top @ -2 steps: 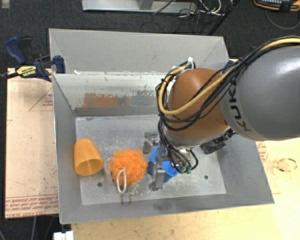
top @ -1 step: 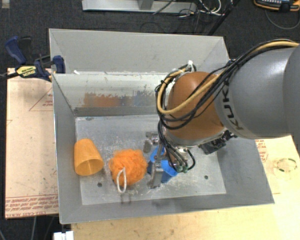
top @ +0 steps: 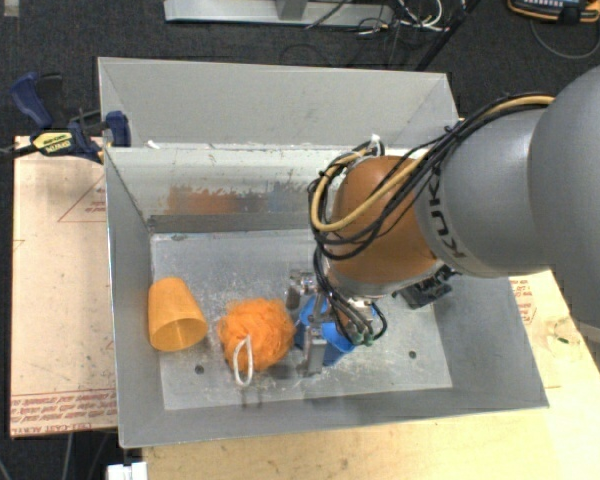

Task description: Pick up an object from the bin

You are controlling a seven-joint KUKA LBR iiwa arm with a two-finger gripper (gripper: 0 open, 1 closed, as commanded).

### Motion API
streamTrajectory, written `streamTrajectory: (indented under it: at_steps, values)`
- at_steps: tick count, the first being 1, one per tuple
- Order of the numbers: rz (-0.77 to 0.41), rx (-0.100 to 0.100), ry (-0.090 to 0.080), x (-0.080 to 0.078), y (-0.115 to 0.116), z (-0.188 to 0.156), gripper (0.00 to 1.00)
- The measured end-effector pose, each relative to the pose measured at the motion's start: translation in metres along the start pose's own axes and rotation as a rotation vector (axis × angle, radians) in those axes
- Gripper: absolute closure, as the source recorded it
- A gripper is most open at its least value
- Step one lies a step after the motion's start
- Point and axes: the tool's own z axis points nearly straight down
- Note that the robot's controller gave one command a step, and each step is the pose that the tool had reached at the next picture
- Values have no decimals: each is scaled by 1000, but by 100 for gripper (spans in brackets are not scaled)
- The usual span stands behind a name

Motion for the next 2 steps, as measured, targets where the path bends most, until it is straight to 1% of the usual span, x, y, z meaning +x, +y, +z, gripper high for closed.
streamTrajectory:
  at_steps: [1,2]
  values:
    - [-105,-4,-6,-1,-19,31,100]
    - [-105,-4,-6,-1,-19,31,100]
